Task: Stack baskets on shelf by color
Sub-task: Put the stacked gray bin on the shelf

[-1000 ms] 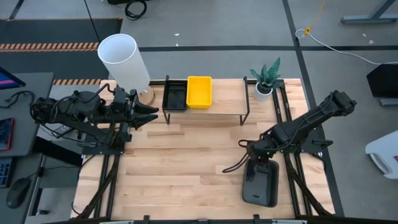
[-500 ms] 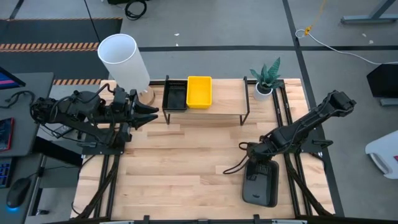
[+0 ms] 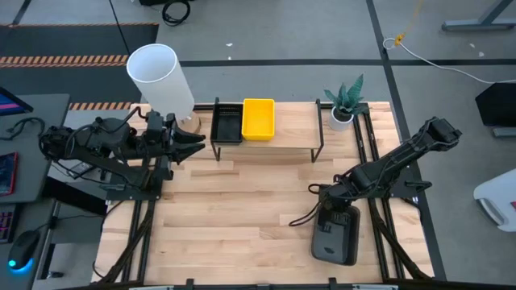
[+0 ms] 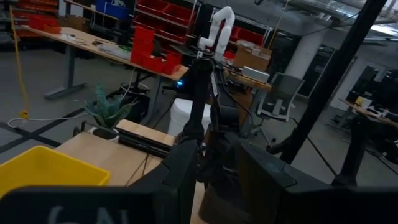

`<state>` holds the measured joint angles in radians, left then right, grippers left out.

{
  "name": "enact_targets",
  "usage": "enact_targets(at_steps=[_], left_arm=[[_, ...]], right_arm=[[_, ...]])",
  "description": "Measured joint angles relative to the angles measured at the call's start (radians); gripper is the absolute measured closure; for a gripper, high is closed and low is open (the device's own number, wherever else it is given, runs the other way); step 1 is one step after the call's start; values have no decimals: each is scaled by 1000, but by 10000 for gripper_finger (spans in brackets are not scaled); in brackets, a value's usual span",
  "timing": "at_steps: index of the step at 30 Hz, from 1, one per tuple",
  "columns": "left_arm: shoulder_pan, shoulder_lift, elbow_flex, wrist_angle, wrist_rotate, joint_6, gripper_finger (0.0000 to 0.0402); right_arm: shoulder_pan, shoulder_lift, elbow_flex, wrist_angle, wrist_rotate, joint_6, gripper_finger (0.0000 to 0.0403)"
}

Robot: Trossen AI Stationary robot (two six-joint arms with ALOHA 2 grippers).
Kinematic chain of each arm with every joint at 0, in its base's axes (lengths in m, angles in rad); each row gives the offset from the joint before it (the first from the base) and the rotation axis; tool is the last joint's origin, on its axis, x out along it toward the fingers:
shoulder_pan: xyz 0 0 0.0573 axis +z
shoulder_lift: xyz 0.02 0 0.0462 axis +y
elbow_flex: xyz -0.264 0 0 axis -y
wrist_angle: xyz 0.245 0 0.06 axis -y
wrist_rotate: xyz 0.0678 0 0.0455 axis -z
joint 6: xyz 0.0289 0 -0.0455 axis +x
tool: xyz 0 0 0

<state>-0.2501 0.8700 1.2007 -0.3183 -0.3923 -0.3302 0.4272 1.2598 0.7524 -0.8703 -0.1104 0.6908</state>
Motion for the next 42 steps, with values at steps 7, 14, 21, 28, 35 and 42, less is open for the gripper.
enact_targets(at_steps=[7, 14, 21, 28, 35, 42], left_arm=[[0, 0, 0, 0, -1, 0, 285], [0, 0, 0, 6, -12, 0, 285], [0, 0, 0, 6, -12, -1, 285], [0, 0, 0, 6, -12, -26, 285], [0, 0, 0, 6, -11, -37, 285], [0, 0, 0, 6, -11, -104, 285]], right_arm=[[-103, 0, 64, -46, -34, -158, 386], [-246, 0, 194, -145, -74, -333, 386], [-391, 0, 404, -314, -85, -462, 386], [-490, 135, 701, -517, -57, -588, 386], [-569, 314, 1037, -647, -47, -734, 386], [-699, 439, 1261, -699, -57, -846, 386]])
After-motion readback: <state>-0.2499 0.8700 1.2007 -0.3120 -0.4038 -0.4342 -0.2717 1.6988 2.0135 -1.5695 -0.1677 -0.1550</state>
